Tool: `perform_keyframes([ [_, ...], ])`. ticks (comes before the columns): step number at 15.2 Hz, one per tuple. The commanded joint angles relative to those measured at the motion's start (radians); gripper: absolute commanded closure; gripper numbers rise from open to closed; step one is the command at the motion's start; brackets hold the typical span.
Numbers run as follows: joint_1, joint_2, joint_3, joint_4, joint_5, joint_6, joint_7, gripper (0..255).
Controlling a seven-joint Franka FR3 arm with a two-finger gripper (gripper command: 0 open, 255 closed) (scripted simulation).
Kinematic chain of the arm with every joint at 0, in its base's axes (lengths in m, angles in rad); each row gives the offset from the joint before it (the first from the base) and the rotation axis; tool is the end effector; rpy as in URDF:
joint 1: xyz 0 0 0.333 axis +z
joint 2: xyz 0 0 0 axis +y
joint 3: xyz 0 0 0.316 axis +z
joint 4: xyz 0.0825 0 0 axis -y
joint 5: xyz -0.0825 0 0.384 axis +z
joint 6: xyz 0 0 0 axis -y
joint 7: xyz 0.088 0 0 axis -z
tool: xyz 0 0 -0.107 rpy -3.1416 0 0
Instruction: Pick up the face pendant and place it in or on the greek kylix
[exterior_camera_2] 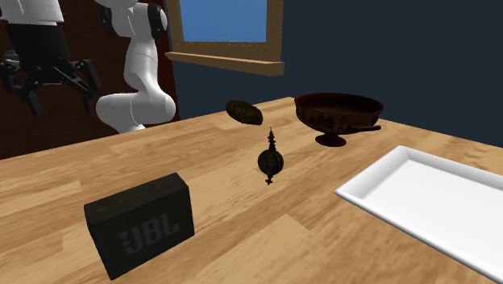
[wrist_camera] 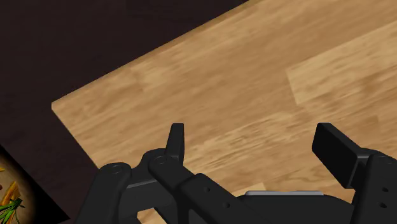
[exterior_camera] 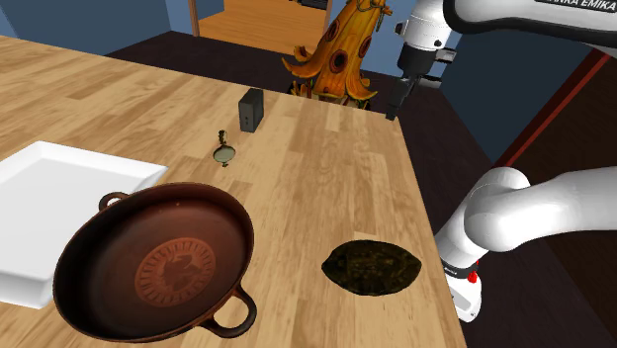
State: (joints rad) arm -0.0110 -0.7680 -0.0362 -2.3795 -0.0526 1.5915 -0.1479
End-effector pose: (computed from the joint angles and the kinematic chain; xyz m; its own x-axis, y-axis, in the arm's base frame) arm 0.3121 -0.0232 0.5755 0.9934 0.1122 -0.0241 0.1128 -0.9933 0.0241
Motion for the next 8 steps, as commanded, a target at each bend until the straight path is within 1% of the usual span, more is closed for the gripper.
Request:
perform_keyframes([
  [1, 0.000, 0.000, 0.000, 0.000, 0.000, 0.000, 0.000, 0],
  [8, 0.068, 0.092, 0.084, 0.007, 0.130, 0.130, 0.100, 0],
])
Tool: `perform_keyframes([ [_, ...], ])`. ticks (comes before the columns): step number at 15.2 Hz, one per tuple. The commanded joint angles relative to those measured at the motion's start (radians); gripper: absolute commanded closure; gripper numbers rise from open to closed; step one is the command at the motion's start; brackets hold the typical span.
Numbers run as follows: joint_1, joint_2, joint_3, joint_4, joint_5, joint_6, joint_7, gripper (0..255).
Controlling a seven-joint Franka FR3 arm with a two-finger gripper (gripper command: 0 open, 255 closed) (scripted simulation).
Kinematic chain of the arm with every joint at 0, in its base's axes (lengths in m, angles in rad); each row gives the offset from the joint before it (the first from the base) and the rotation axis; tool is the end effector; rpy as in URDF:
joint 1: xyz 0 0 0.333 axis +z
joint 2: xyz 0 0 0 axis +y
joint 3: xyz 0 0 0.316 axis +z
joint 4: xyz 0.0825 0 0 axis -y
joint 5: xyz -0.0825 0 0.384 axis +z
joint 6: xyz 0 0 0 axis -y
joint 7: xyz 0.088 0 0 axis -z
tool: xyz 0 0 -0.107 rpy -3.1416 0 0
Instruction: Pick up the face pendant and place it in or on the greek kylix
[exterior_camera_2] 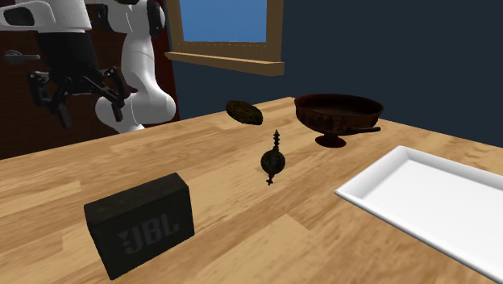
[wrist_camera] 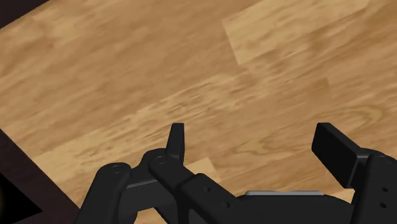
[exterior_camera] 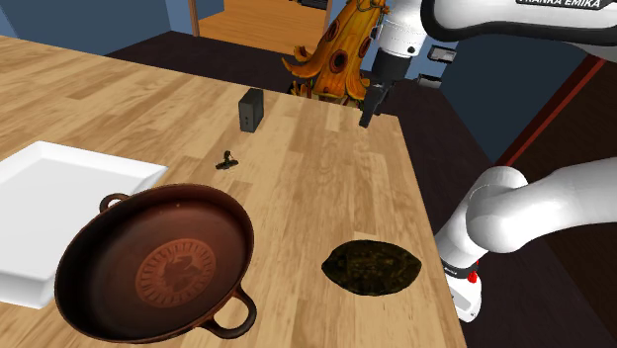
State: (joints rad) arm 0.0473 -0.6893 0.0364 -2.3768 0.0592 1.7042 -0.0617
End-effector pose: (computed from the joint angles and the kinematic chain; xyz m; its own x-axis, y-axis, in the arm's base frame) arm 0.3418 0.0367 0.5609 0.9914 0.1292 0.0185 0.1298 -0.9909 -0.0346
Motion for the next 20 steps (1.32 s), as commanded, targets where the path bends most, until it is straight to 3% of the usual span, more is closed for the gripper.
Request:
perform_keyframes([
  [1, 0.019, 0.029, 0.024, 0.009, 0.035, 0.036, 0.027, 0],
  [11, 0.100, 0.221, 0.141, 0.111, 0.170, 0.223, 0.144, 0],
  [20, 0.151, 0.428, 0.242, 0.284, 0.224, 0.364, 0.243, 0],
])
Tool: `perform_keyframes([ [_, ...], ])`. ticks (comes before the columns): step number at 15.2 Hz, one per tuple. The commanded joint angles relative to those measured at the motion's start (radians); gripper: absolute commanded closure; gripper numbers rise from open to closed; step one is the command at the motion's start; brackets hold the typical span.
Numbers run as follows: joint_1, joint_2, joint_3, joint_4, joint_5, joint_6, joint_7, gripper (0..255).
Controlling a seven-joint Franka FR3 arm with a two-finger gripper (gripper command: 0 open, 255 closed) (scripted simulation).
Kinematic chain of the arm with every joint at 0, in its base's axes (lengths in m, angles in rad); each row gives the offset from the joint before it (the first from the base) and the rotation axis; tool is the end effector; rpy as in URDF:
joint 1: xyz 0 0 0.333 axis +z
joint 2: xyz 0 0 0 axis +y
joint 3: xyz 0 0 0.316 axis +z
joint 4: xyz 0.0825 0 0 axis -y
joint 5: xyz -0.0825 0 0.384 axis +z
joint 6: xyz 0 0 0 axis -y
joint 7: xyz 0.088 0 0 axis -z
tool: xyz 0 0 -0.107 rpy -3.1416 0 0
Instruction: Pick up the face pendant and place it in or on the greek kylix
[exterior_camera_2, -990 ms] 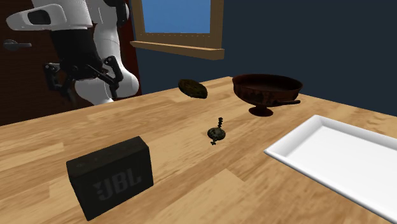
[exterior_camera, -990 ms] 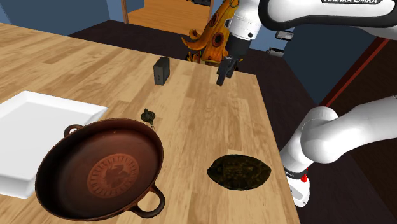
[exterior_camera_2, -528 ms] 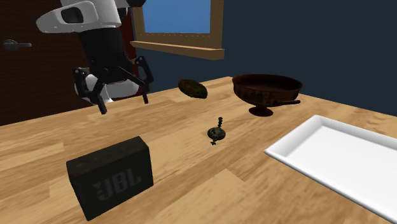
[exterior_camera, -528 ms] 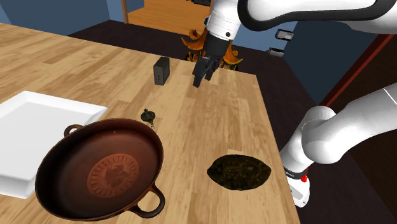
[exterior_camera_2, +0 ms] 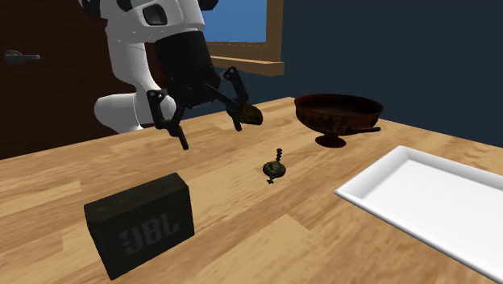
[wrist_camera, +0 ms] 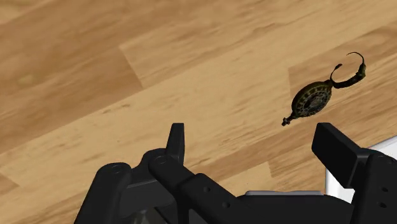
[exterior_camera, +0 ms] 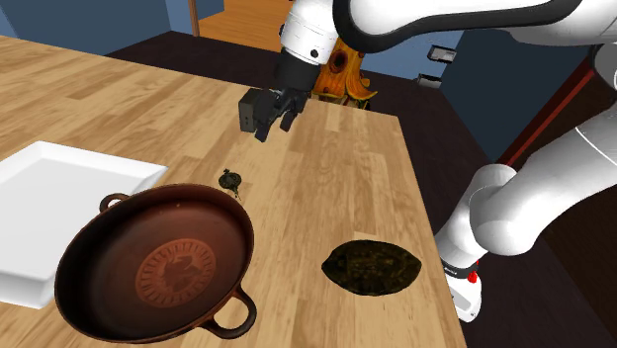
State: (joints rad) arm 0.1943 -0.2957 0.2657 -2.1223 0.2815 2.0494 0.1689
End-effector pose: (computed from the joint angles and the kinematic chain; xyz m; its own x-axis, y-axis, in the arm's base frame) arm 0.4288 0.2421 0.5525 0.9723 0.1626 0.1677 0.1983 -0.9539 -0.2251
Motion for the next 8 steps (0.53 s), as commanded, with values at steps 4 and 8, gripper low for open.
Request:
perform_keyframes([
  [4, 0.024, 0.136, 0.054, 0.130, -0.002, 0.069, 0.062, 0],
  [8, 0.034, 0.185, 0.072, 0.157, -0.010, 0.110, 0.082, 0],
])
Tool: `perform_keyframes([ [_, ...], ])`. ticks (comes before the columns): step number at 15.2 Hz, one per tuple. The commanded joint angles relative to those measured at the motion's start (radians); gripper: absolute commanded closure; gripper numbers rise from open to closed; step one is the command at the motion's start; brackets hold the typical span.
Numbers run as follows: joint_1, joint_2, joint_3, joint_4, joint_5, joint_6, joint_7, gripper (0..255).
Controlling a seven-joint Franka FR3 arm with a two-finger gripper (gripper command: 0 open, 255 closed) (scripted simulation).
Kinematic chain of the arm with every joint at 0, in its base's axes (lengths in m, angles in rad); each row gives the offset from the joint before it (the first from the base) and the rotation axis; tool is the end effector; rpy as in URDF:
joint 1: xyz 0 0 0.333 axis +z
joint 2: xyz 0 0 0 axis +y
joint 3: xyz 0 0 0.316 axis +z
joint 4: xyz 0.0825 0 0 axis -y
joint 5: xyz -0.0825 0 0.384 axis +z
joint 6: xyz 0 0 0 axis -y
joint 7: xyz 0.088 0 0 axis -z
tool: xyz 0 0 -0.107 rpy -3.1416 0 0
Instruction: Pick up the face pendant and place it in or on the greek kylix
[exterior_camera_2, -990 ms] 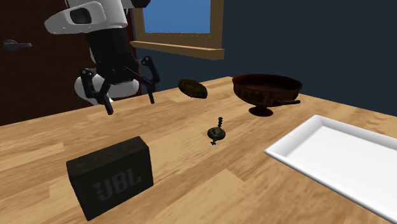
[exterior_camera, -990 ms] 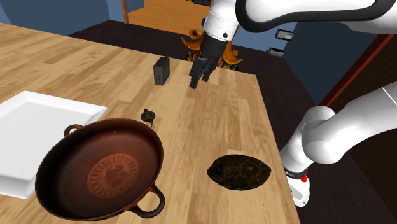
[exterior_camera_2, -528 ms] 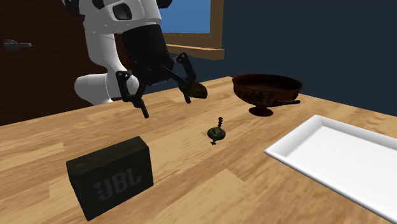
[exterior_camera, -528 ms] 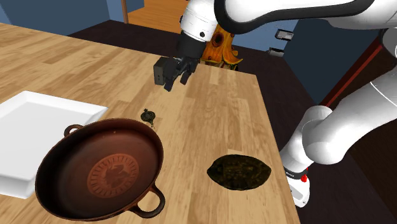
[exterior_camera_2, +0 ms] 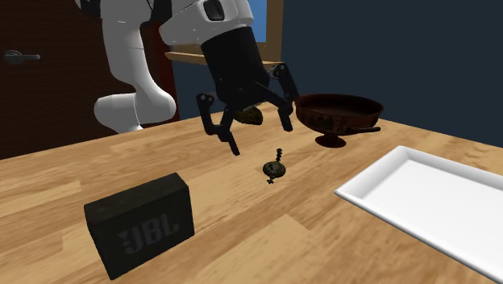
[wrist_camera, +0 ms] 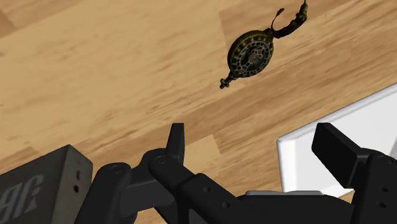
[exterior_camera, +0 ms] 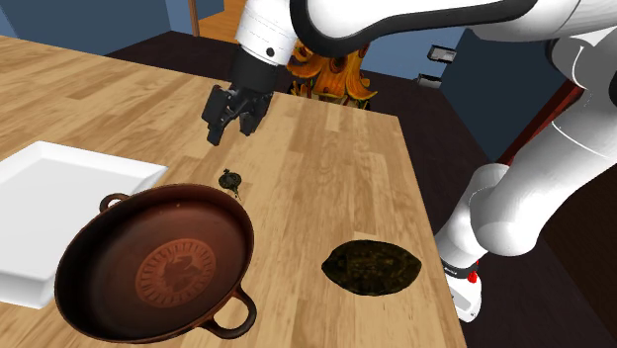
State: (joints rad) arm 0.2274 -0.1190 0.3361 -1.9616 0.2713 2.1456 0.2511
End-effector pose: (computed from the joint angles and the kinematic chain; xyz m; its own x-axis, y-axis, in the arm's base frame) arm 0.4586 0.3119 0.5543 0.9625 0.1653 0.2151 0.2233 -0.9331 -0.2820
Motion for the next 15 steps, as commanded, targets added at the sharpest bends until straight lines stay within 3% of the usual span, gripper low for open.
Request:
perform_keyframes([
  [1, 0.002, 0.014, 0.004, -0.009, -0.001, 0.026, 0.001, 0],
  [5, 0.008, 0.047, 0.014, -0.032, -0.009, 0.082, 0.006, 0],
  [13, 0.008, 0.047, 0.014, -0.032, -0.009, 0.082, 0.006, 0],
  [14, 0.008, 0.047, 0.014, -0.032, -0.009, 0.082, 0.006, 255],
  [15, 0.008, 0.047, 0.014, -0.032, -0.009, 0.082, 0.006, 255],
])
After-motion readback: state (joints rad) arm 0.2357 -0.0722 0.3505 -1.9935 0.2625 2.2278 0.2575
